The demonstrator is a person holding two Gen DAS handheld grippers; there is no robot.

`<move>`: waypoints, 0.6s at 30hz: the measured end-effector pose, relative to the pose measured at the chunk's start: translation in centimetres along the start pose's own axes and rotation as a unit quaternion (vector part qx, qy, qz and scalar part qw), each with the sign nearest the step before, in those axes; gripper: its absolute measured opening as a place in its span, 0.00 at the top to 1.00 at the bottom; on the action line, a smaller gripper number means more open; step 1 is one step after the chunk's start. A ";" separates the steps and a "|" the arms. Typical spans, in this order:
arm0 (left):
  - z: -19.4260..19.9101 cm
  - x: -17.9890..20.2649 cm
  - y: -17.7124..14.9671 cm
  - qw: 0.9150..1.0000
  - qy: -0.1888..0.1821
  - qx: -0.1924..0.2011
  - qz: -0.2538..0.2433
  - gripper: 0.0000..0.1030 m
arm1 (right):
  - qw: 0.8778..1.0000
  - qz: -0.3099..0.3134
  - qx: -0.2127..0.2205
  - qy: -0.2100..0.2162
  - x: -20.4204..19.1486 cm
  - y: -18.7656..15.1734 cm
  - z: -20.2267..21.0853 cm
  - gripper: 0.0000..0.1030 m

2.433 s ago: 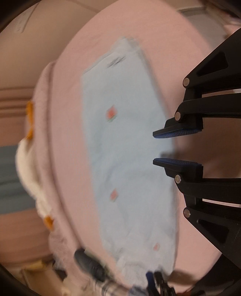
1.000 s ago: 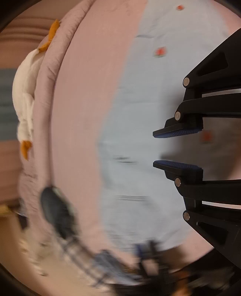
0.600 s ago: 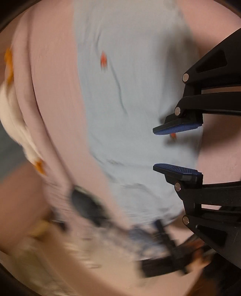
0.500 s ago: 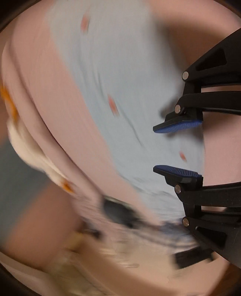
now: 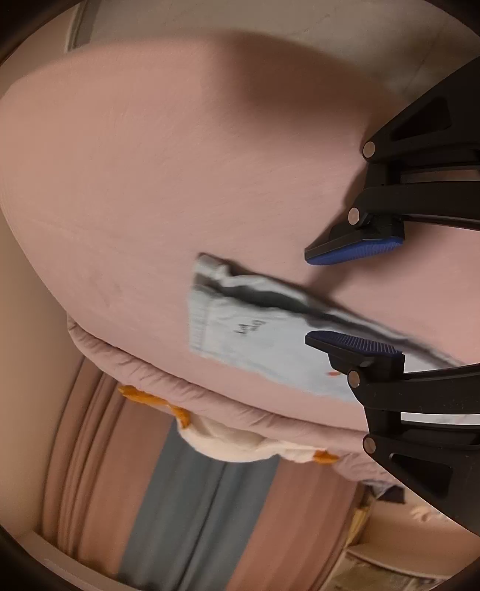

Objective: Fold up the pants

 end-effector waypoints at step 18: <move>-5.2 0.2 1.7 0.999 0.003 -0.034 0.014 0.33 | 0.999 0.044 -0.011 -0.016 -0.4 3.0 -3.4 1.00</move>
Point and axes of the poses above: each gripper's, at about its wrist camera, not at the fingertips, and z roughly against the way its jaws point, x to its right, y to its top, the point moved 9 cm from there along -z, roughly the way its jaws point, and after that the axes turned 13 degrees about -y, right-handed, at the moved point
